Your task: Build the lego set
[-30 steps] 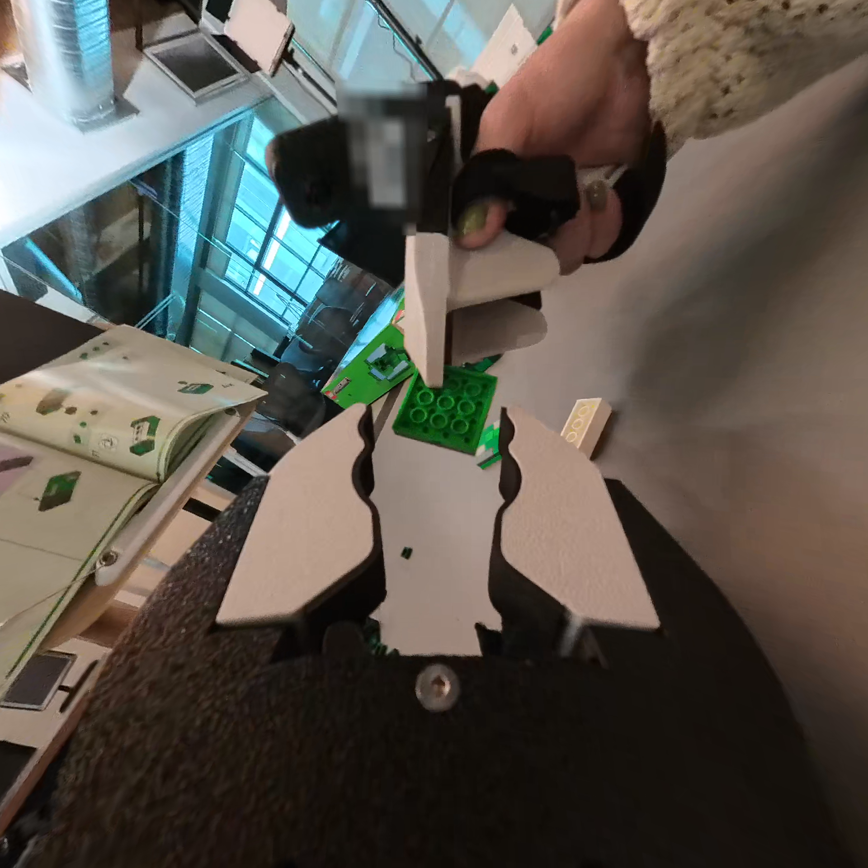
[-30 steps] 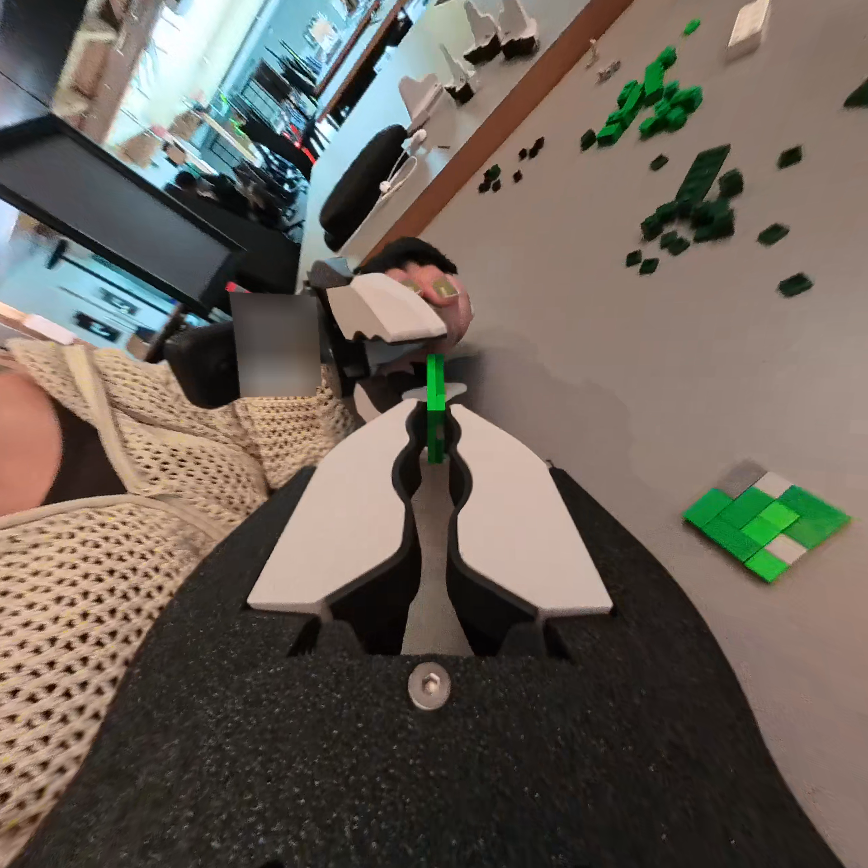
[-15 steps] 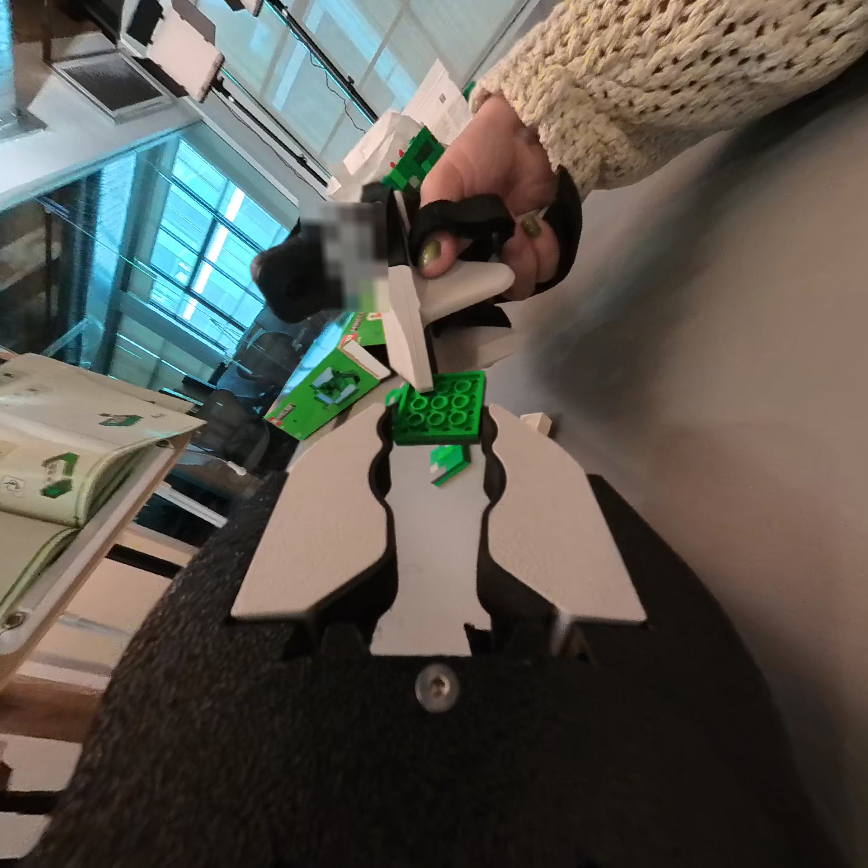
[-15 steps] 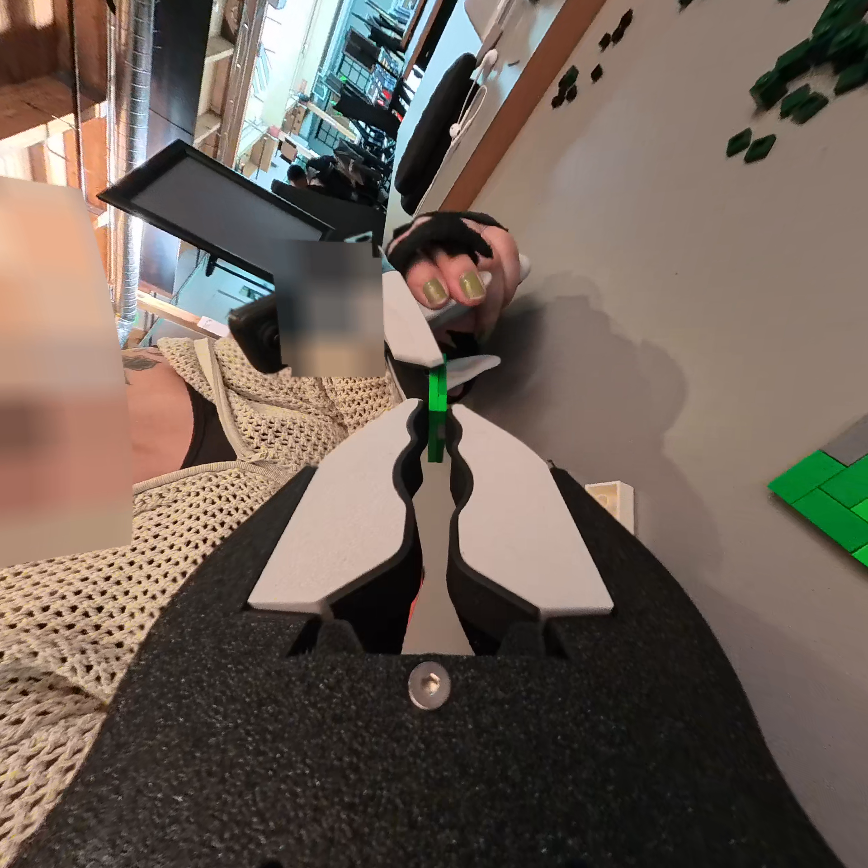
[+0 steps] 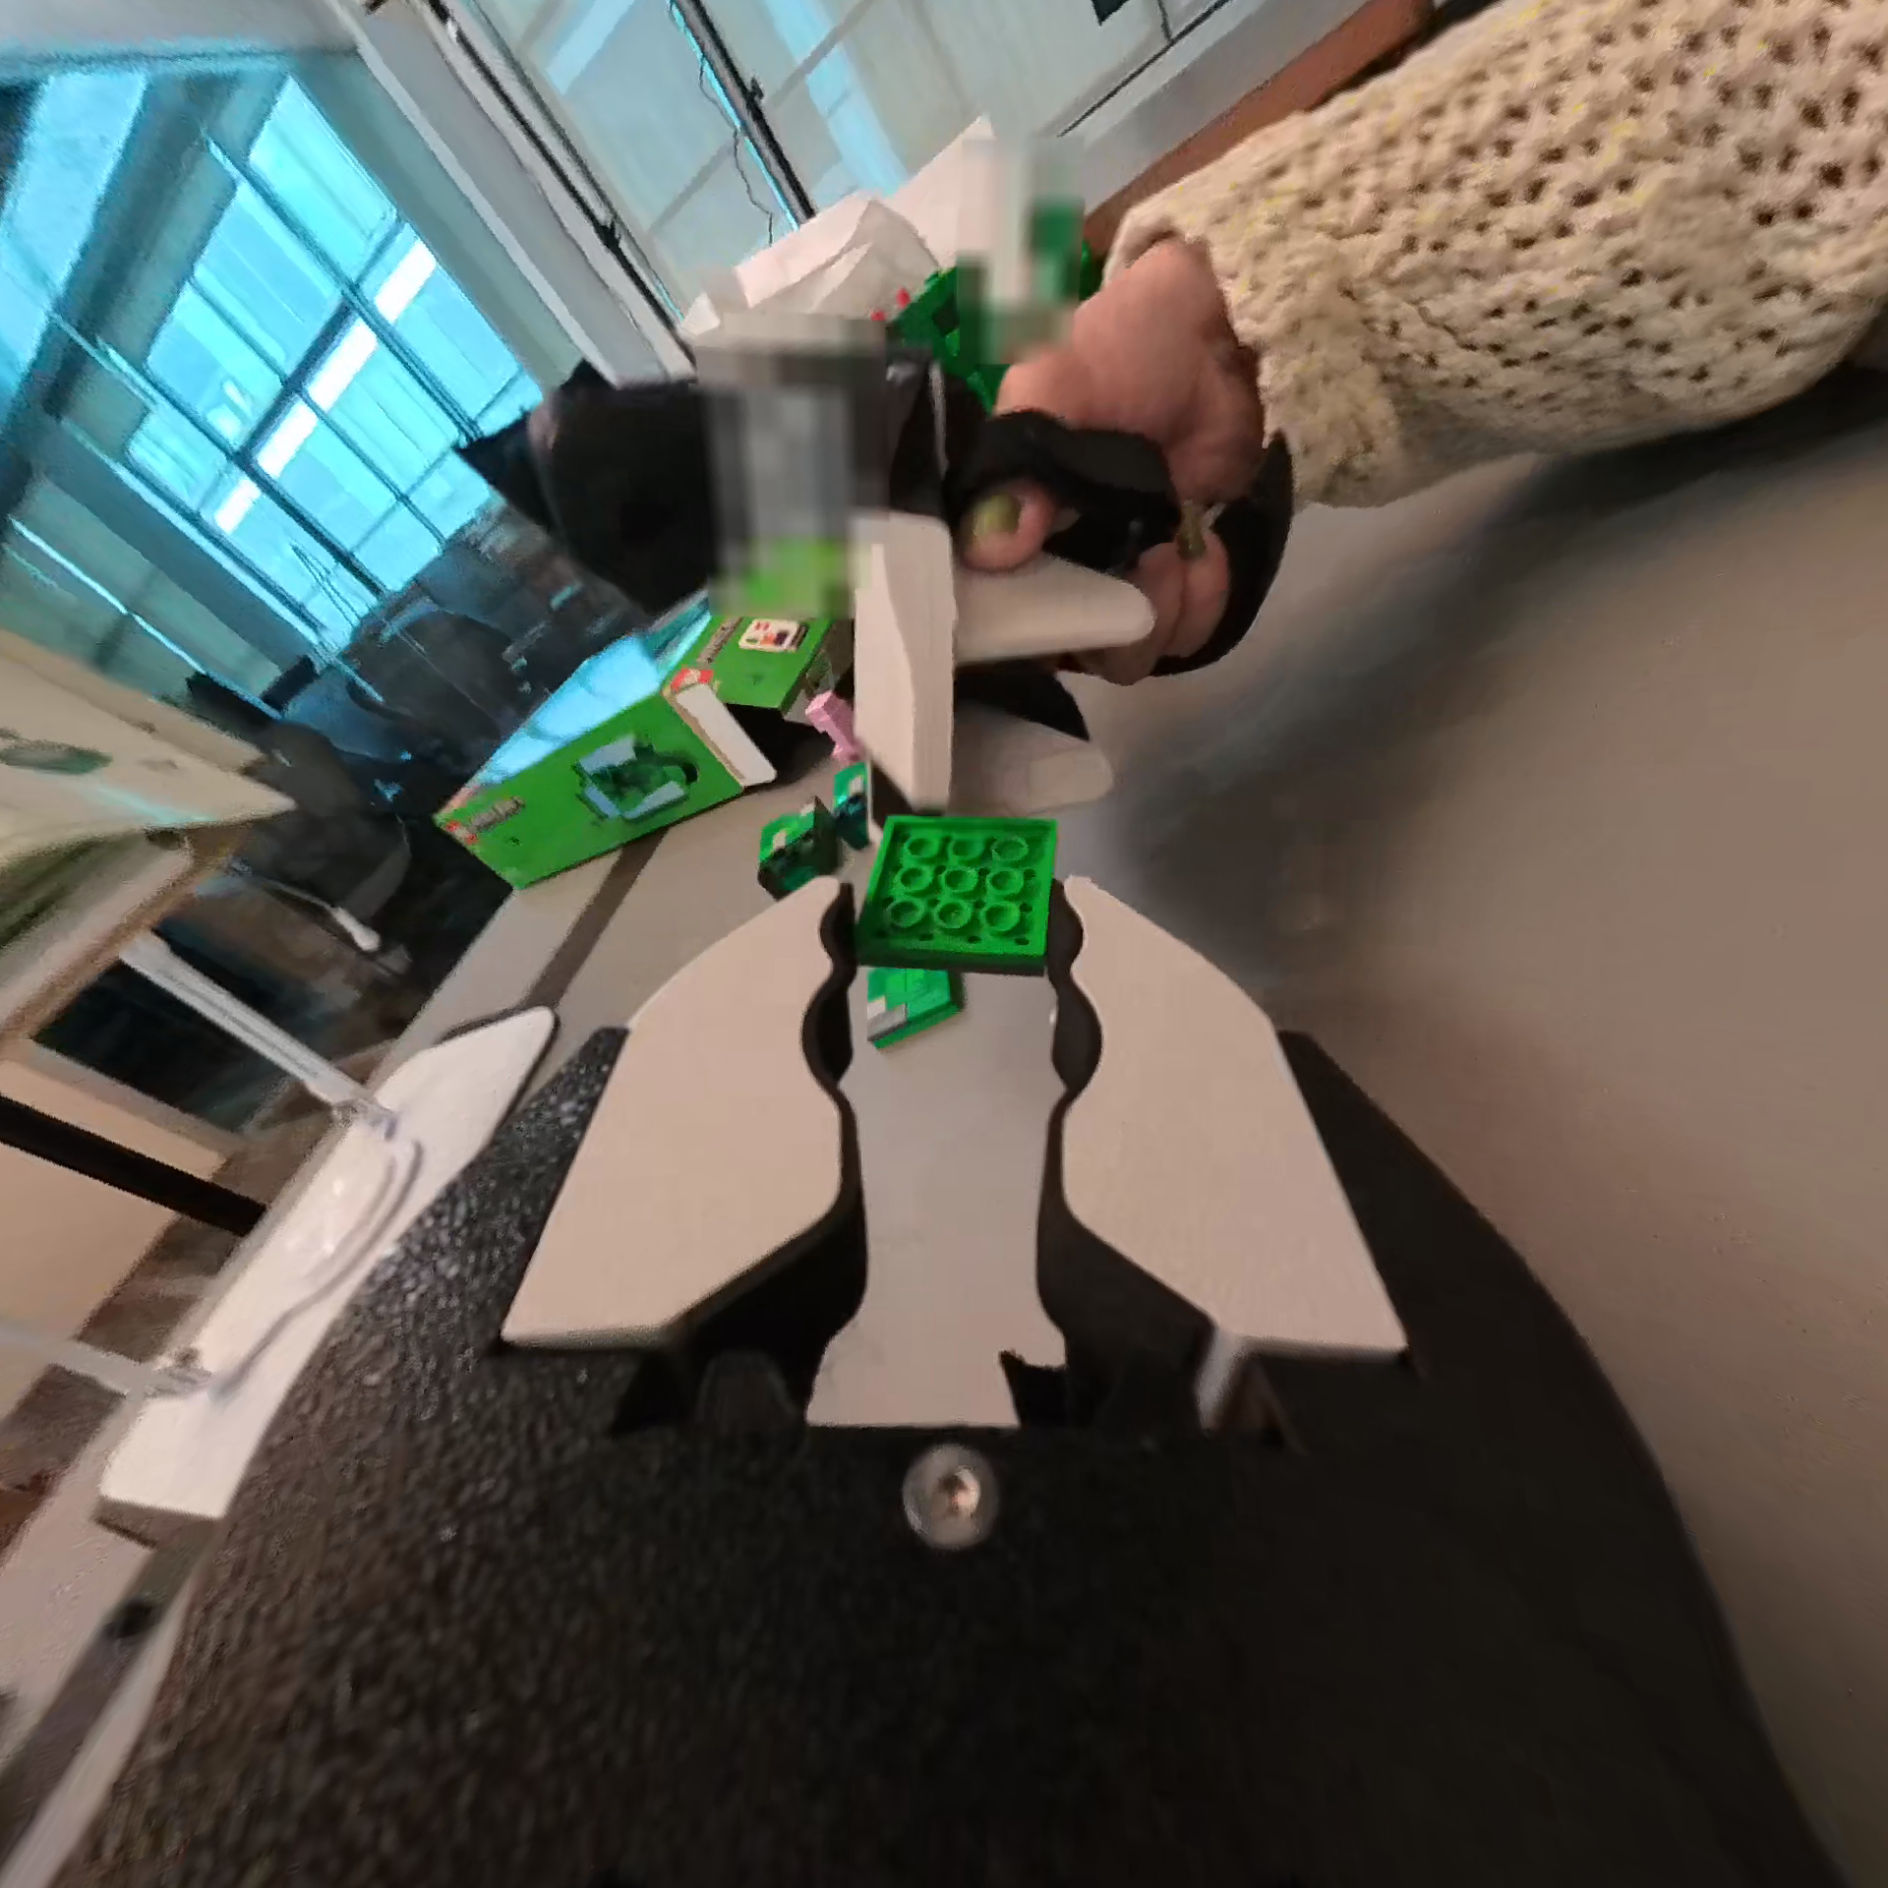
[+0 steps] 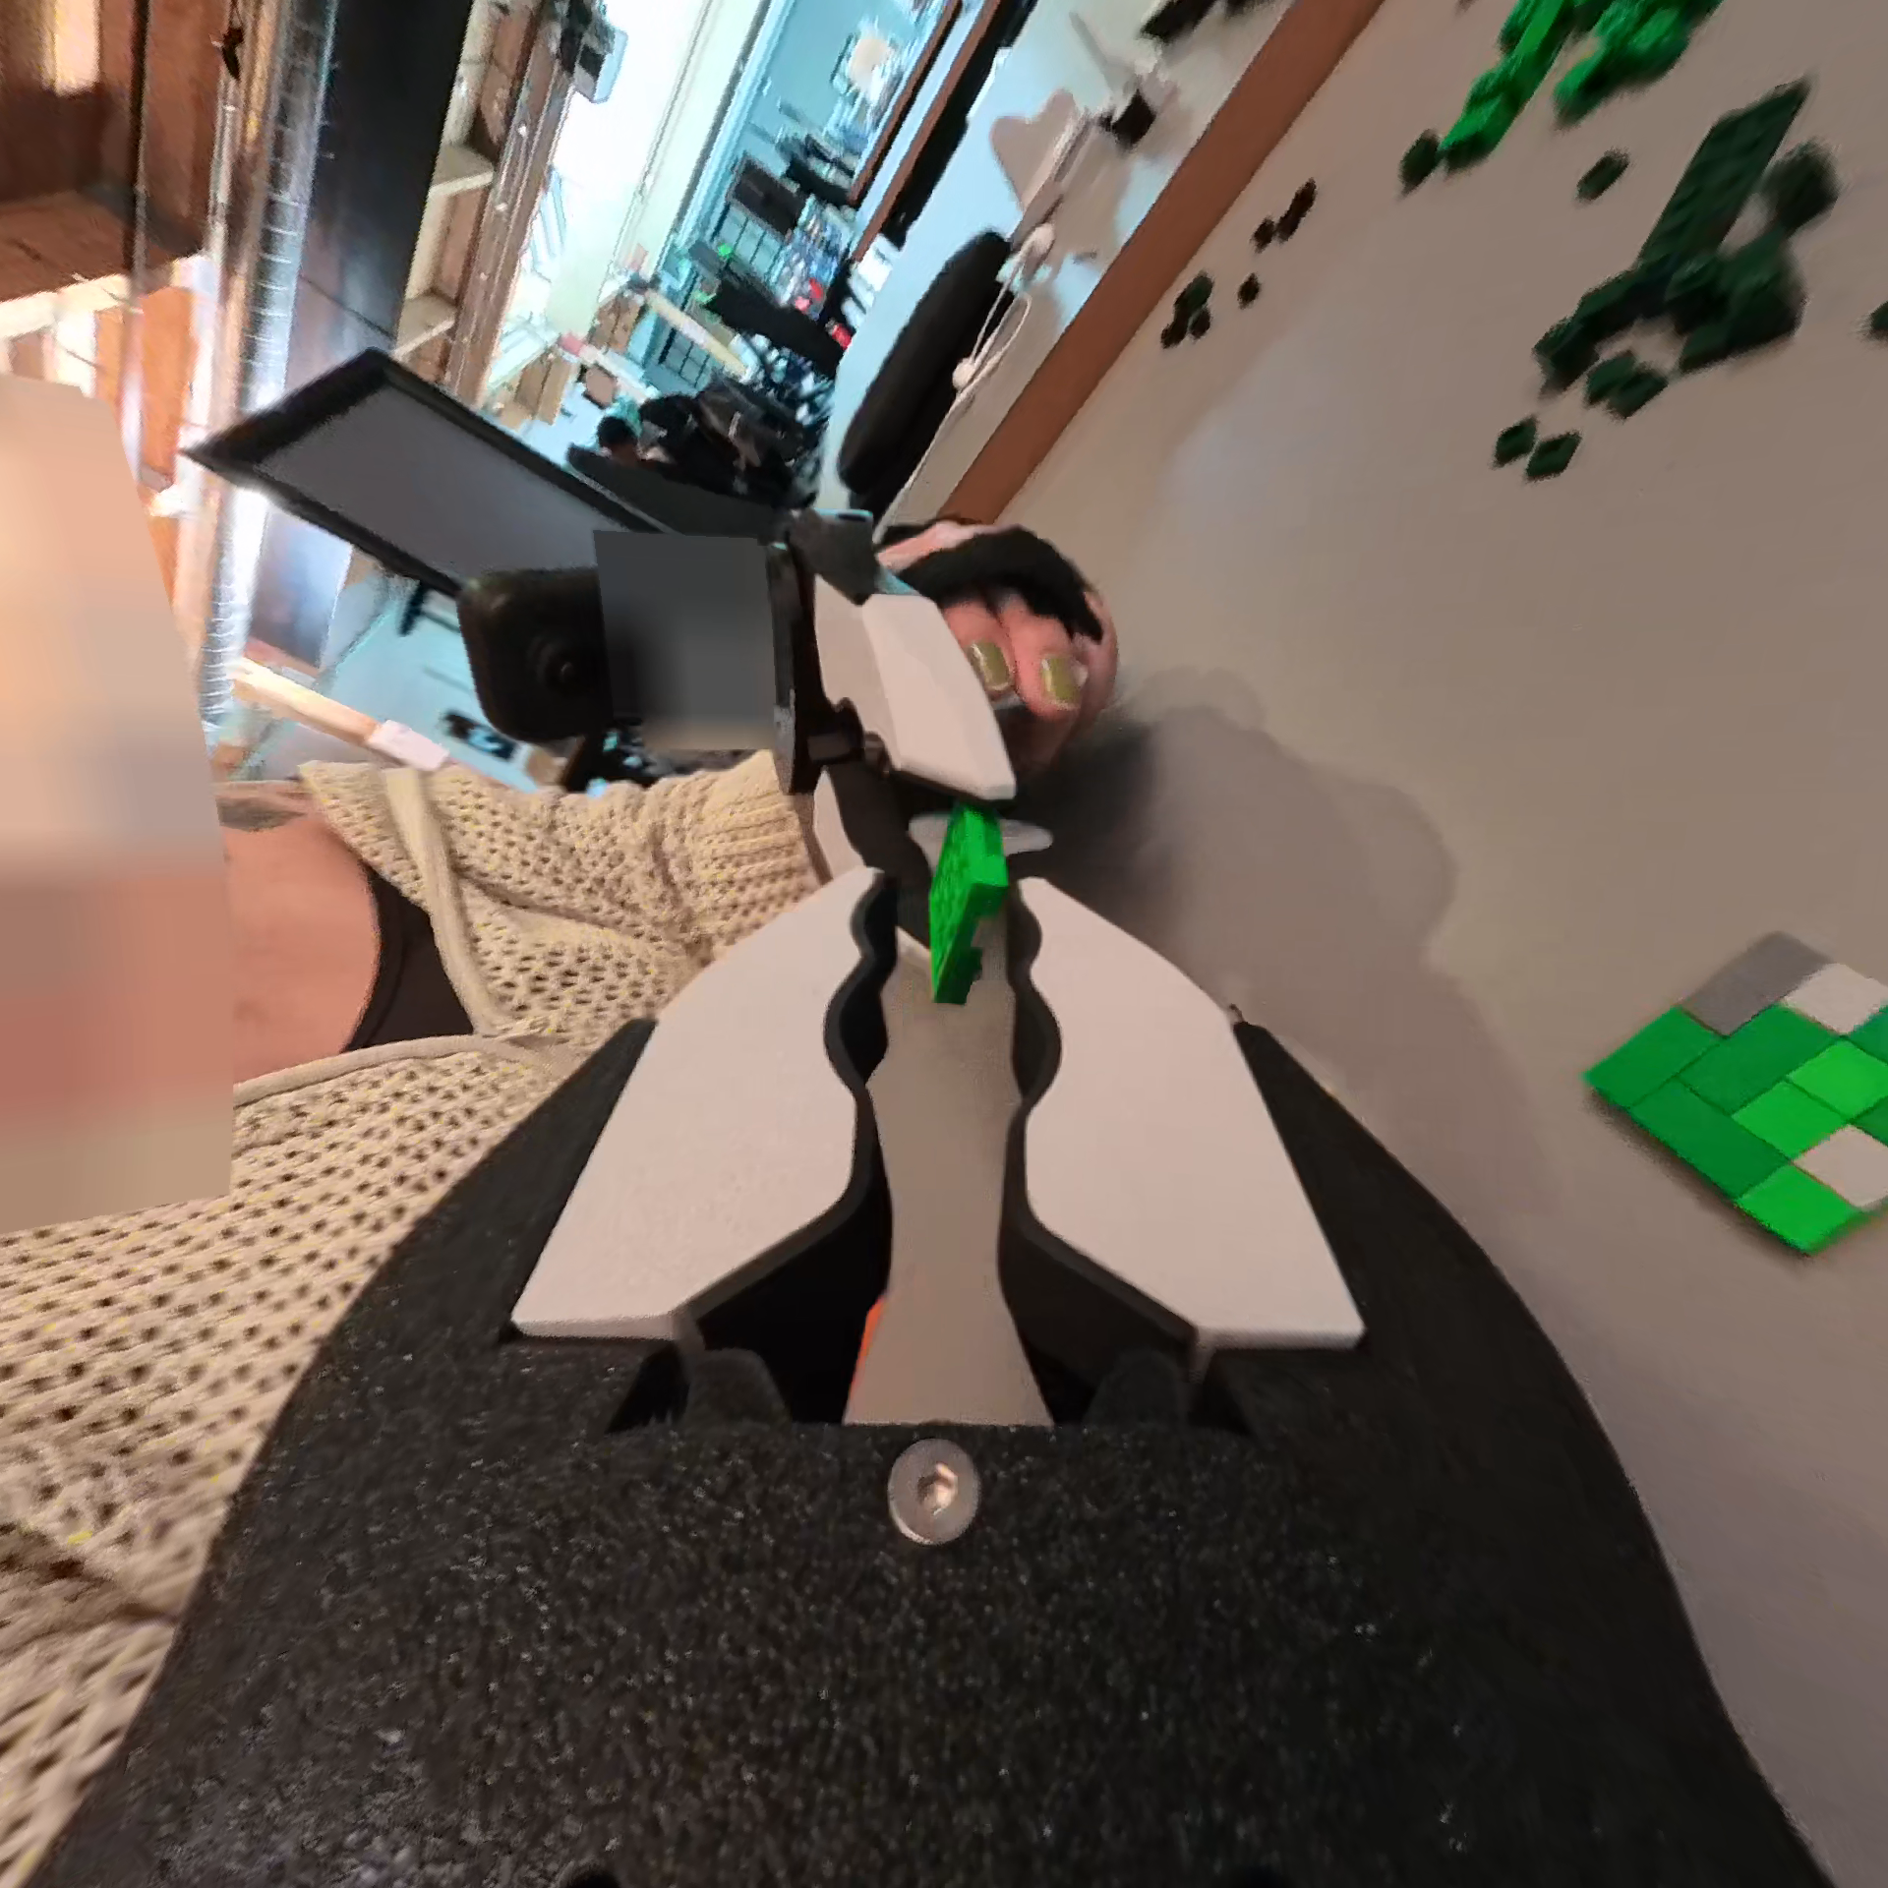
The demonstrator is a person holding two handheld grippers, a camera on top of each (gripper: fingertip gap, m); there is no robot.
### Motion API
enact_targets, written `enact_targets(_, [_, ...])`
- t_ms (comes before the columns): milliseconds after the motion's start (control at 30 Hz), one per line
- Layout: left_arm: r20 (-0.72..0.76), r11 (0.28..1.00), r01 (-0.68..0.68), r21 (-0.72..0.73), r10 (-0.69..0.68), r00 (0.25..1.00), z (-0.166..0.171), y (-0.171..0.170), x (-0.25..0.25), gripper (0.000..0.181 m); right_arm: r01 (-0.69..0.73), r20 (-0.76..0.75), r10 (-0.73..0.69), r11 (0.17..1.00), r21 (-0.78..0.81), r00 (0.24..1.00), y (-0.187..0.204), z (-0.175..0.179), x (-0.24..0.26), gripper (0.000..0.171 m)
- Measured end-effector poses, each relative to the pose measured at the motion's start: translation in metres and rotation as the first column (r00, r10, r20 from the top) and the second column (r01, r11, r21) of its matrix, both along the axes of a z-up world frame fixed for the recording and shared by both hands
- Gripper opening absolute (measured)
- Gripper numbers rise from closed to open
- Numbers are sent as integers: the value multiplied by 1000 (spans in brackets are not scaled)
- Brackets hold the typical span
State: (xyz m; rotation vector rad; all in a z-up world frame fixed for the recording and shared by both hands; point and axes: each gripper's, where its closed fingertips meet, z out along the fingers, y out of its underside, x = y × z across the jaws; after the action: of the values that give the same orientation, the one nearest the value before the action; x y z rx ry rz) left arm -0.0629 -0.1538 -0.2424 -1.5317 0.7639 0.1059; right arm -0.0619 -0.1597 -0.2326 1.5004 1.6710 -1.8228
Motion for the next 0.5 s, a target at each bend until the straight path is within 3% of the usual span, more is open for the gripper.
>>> enact_targets(100, [144,996,-13,-86,25,989,-5,2,-14,36,105,-142,-80,978,179,987,14,-1,-4,28])
enact_targets(200, [309,981,43,-190,18,951,-8,0,-22,36,225,-282,-91,842,490,955,33,-16,-3,32])
enact_targets(267, [376,961,98,-257,6,927,-12,-3,-22,36,194,-279,-7,736,649,960,33,-31,7,33])
enact_targets(367, [480,918,204,-339,-17,877,-15,-9,-17,36,122,-221,77,640,758,972,25,-51,18,36])
enact_targets(433, [596,888,298,-350,-35,802,-11,-13,-13,36,91,-194,110,598,796,975,21,-60,22,39])
enact_targets(500, [754,848,430,-309,-57,654,2,-17,-9,36,74,-180,127,579,812,975,18,-66,24,39])
